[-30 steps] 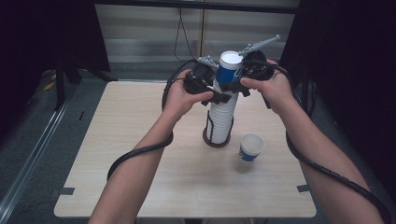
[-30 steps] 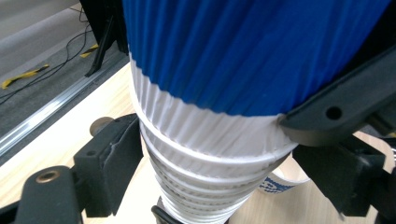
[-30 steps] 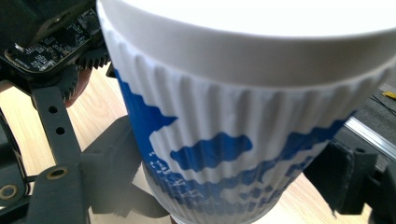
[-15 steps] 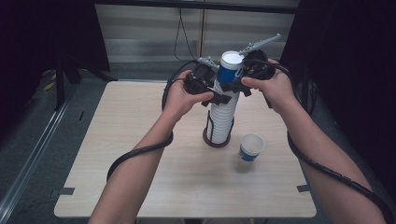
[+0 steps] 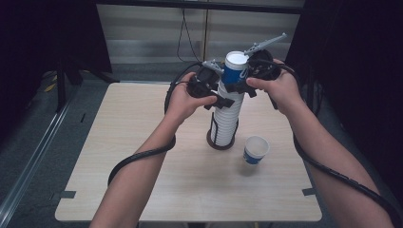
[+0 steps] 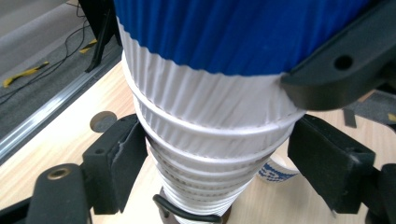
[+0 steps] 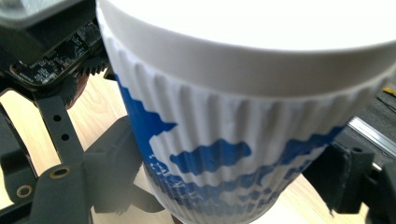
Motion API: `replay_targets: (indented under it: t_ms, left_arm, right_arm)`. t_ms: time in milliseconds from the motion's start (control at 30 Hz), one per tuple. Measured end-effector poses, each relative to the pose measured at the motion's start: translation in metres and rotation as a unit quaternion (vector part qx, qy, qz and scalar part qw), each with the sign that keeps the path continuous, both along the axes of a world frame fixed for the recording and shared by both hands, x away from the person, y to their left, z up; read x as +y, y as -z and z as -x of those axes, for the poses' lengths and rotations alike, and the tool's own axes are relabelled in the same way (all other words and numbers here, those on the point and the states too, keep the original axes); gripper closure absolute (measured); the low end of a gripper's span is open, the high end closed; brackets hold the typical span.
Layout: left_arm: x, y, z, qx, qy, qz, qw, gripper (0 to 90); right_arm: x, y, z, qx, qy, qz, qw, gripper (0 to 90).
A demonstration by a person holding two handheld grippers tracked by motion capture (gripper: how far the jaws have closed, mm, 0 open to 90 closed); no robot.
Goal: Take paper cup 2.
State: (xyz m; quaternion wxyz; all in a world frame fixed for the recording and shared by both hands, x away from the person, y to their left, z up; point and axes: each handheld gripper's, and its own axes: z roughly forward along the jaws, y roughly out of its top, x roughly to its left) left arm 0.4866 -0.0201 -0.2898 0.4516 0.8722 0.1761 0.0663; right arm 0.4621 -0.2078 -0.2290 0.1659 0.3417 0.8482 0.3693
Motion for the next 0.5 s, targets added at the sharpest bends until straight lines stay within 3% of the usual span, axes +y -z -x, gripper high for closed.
replay_targets:
  t_ms: [100,500]
  left_arm:
    - [0.0023,0.0025,-0.0017,0.006,0.000,0.011,0.9999,22.2]
    - [0.0055,0.0037,-0.0018,0.018,-0.001,0.014,0.9997,24.0]
  right_arm:
    - [-0.0013,-0.0026,0.0005,-0.005,0.002,-0.012,0.9999,20.3]
    - [-0.0009,-0.0054,0.0009,-0.004,-0.001,-0.003,1.0000,20.2]
